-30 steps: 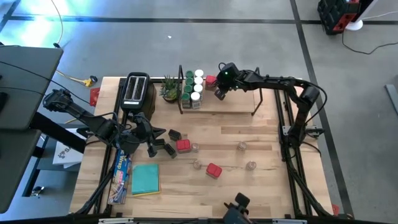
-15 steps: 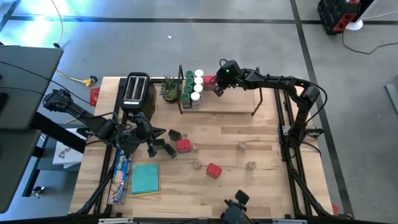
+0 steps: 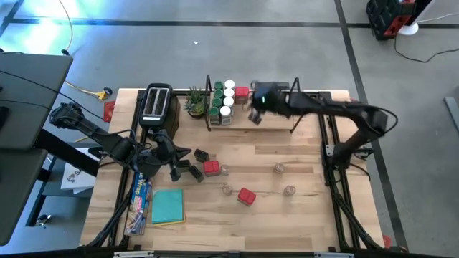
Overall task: Shelf spices
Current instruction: Put the bottom red seasoning can on the shelf aligned with the other red seasoning can
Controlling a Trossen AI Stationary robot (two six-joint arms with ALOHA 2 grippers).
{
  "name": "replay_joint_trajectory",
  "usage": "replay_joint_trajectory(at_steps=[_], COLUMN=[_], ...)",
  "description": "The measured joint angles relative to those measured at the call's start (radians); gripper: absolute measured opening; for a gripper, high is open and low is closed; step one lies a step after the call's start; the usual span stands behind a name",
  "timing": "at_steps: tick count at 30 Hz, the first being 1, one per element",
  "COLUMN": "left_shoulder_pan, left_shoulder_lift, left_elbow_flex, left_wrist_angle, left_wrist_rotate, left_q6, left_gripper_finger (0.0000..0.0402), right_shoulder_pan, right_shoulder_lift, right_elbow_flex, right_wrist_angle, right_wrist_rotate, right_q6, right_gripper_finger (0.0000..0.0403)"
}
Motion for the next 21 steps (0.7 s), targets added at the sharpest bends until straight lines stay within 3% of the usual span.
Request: replay_joint_trajectory(at_steps=[3,6,9,13,18,21], left_shoulder_pan=[-0.007,-0.020,-0.030,-0.039,-0.039,-0.039], left_shoulder_lift=[0.000,0.000,0.000,0.000,0.000,0.000], left_elbow_flex=[0.000,0.000,0.000,0.000,0.000,0.000], left_wrist_angle=[-0.004,-0.007,-0.007,-0.007,-0.008,-0.007], left_wrist_rotate=[0.000,0.000,0.000,0.000,-0.001,-0.013], left_q6=[0.000,0.000,0.001,0.001,0.001,0.001], left_gripper_finger=[0.0003,0.0003,0.0003,0.0003,0.0003,0.0003], right_shoulder_pan=[0.193,0.393,0.557,0.724,0.892,0.962], right_shoulder_lift=[-0.065,-0.101,-0.103,-0.101,-0.060,-0.009], right_elbow_flex=[0.000,0.000,0.000,0.000,0.000,0.000], right_wrist_angle=[-0.074,-0.111,-0.130,-0.065,0.099,0.126], right_wrist_rotate=[0.097,0.107,-0.058,-0.287,-0.171,-0.119], right_q6=[0.086,0.234,0.381,0.450,0.633,0.691], right_gripper_finger=[0.0024,0.0005,0.0019,0.0029,0.0038,0.0068])
